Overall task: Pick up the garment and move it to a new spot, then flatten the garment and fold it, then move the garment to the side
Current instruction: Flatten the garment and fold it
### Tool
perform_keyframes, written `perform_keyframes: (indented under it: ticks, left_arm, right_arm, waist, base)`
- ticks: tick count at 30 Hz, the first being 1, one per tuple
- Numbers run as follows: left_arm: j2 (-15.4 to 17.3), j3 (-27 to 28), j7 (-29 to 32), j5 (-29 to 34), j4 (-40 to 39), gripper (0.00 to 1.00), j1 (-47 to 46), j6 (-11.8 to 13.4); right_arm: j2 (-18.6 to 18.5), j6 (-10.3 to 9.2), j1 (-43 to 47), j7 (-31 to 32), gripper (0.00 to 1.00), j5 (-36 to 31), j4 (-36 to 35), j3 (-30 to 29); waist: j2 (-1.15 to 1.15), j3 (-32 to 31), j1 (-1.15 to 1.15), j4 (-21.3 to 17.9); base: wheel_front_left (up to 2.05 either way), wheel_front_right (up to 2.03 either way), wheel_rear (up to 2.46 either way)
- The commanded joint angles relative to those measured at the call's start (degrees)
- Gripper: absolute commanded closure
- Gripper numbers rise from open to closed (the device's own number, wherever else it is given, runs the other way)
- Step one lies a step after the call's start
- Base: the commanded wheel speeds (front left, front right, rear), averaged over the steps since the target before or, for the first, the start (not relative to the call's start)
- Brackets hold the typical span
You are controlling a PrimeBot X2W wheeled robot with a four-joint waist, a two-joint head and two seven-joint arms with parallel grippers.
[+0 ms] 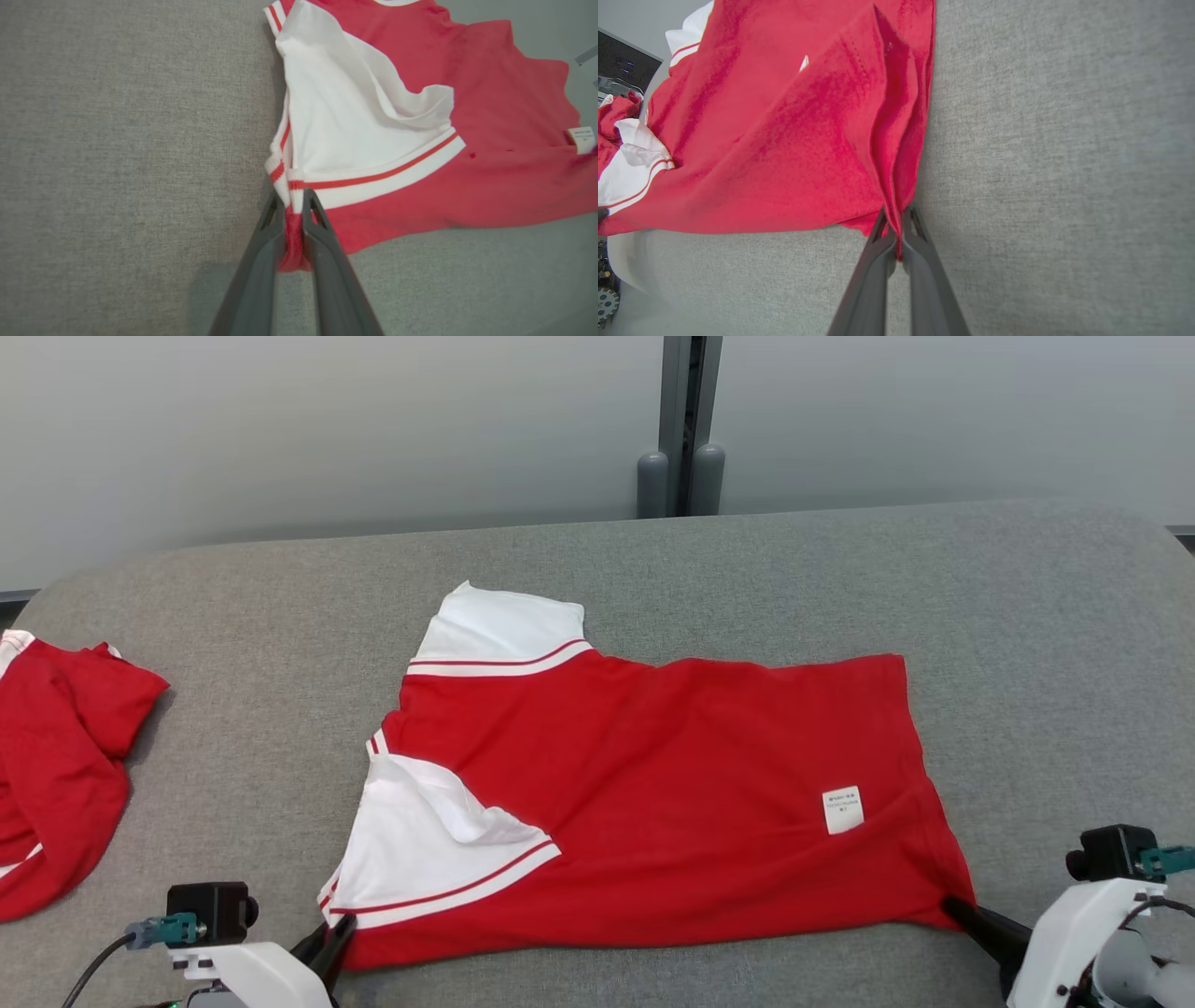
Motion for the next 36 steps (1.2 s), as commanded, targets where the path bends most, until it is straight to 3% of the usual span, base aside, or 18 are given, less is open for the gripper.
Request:
perform_keyframes:
  ticks: [1, 7, 16, 17, 18, 19, 20, 36]
  left_arm:
    - [1.11, 0.09, 0.30, -0.03, -1.12, 1.00, 0.94, 0.88]
    - [3.62, 0.04, 1.23, -1.55, -7.35, 1.00, 5.13, 4.07]
    - [4.98, -0.62, 2.59, -3.31, -12.29, 1.00, 9.01, 6.56]
    - [4.86, -0.83, 2.97, -3.55, -12.32, 1.00, 9.17, 6.55]
    - [4.72, -0.98, 3.33, -3.65, -12.24, 0.73, 9.26, 6.54]
    - [4.61, -1.13, 3.65, -3.75, -12.07, 0.29, 9.24, 6.52]
    - [4.55, -1.22, 3.78, -3.63, -11.90, 0.00, 9.03, 6.48]
    - [6.41, -0.70, 2.92, 0.56, -13.52, 0.00, 4.40, 7.62]
  right_arm:
    - [-1.55, 0.01, 1.34, 0.32, 1.00, 0.45, -0.66, -0.53]
    - [-4.89, 0.00, 6.21, 0.72, 1.00, 1.89, -4.11, -2.24]
    - [-5.57, 0.00, 10.25, 1.76, 1.00, 2.72, -6.06, -3.69]
    - [-5.44, 0.00, 10.35, 2.00, 0.86, 2.51, -5.99, -3.89]
    - [-5.28, 0.00, 10.40, 2.18, 0.23, 2.32, -5.84, -4.07]
    - [-5.11, 0.00, 10.42, 2.34, 0.00, 2.13, -5.57, -4.21]
    - [-4.94, 0.00, 10.39, 2.71, 0.00, 2.03, -5.40, -4.36]
    - [-5.41, 0.01, 10.79, 2.18, 0.00, -1.94, -7.50, -11.50]
  waist:
    - [0.00, -0.14, 0.00, 0.06]
    - [0.00, -1.64, 0.00, -0.55]
    - [0.00, -2.26, 0.00, -1.24]
    - [0.00, -2.24, 0.00, -1.29]
    - [0.00, -2.18, 0.00, -1.31]
    - [0.00, -2.09, 0.00, -1.32]
    - [0.00, -1.99, 0.00, -1.31]
    - [0.00, -1.52, 0.00, -1.07]
  base:
    - [0.00, 0.00, 0.00]
    - [0.00, 0.00, 0.00]
    - [0.00, 0.00, 0.00]
    - [0.00, 0.00, 0.00]
    - [0.00, 0.00, 0.00]
    - [0.00, 0.00, 0.00]
    - [0.00, 0.00, 0.00]
    - [0.00, 0.00, 0.00]
